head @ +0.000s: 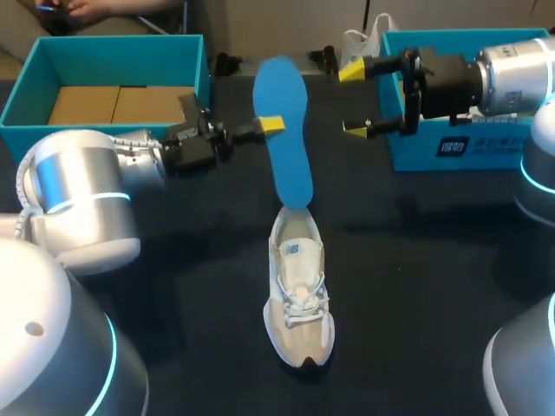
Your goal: Take the shoe out of the shoebox, open the shoe tongue, remove and reinsert the insole, then place the shoe into the shoebox
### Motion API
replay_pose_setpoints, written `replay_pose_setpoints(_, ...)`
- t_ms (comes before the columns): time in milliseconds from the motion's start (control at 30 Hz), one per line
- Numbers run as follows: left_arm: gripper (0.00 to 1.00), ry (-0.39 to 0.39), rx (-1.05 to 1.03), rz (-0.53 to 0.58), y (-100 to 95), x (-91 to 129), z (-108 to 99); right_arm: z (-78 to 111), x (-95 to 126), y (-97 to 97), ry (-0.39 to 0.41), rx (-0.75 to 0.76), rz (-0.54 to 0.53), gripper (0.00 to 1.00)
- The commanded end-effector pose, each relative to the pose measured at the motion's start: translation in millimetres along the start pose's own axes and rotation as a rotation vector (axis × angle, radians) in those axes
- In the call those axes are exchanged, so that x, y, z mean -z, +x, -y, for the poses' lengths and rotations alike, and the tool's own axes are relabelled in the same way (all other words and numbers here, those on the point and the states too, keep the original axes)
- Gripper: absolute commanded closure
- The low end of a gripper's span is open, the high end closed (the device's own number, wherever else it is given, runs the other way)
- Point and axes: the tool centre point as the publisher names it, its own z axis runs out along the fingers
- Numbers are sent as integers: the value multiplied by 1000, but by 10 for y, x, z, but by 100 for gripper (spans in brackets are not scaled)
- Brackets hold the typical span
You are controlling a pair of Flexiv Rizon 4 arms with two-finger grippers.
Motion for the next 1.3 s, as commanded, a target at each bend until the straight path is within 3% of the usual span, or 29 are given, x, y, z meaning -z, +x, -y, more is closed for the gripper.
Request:
replay_pose_setpoints(33, 100, 27, -281, -53, -18, 77, 34, -10, -9, -15, 5, -15, -3, 0)
replay_pose_setpoints(233, 100, 40, -498, -86, -9, 96, 89, 0, -1, -22, 17, -6, -26, 0)
replay_pose_setpoints(400, 100, 5, -814, -123, 12, 80, 107, 0, -1, -22, 17, -6, -26, 0)
replay_pose_setpoints(867, 100, 5, -814, -123, 12, 80, 107, 0, -1, -22, 17, -6, -26, 0)
replay_pose_setpoints(900, 100, -2, -869, -181, 19, 77, 108, 0, -1, -22, 17, -6, -26, 0)
replay_pose_setpoints(1200, 100, 43, -1177, -302, 52, 195, 330, 0, -1, -22, 17, -6, -26, 0)
replay_pose_setpoints(1300, 100, 13, -1459, -432, 95, 267, 296, 0, -1, -22, 17, -6, -26, 0)
